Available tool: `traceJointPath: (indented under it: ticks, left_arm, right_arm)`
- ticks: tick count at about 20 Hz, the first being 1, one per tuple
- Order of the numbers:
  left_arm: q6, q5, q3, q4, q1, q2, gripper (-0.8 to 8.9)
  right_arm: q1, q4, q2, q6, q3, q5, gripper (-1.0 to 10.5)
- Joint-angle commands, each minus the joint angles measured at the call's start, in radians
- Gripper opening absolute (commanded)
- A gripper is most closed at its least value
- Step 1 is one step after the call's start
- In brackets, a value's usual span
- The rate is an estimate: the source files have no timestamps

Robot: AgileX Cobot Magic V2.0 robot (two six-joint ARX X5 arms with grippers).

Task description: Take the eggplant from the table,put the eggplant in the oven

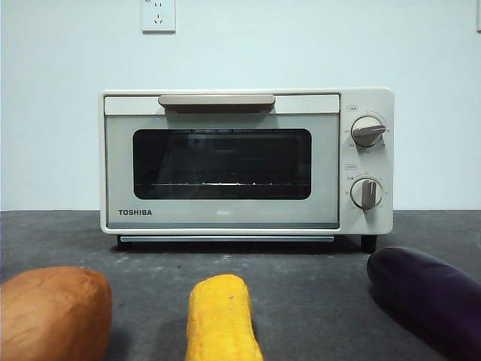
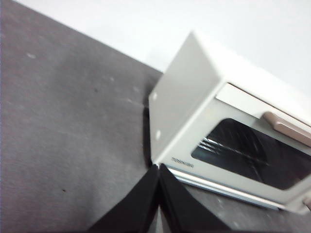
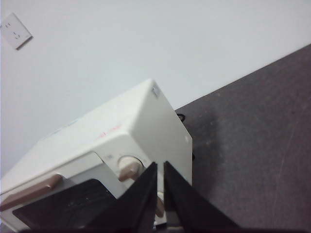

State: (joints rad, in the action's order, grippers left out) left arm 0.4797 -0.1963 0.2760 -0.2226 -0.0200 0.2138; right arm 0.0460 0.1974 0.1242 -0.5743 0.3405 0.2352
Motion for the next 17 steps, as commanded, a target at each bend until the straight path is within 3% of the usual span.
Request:
traceJointPath:
  ticks: [1,3,9,17]
  left_arm:
    - [-0.03,-0.047,0.08,0.007,0.0,0.099,0.07]
    - [-0.063,-0.091,0.14,0.008,0.0,0.174,0.07]
    - [-0.138,-0.248,0.31,-0.014,-0.001,0.359,0.07]
    - [-0.237,-0.354,0.498,-0.172,-0.036,0.554,0.07]
  right_arm:
    - [-0.003,0.026,0.054,0.115,0.085,0.013,0.0]
    - [-0.003,0.068,0.108,0.169,0.14,0.037,0.0]
    - [-0.003,0.256,0.257,0.239,0.282,0.1,0.0]
    - [-0.008,0.5,0.386,0.305,0.379,0.155,0.0]
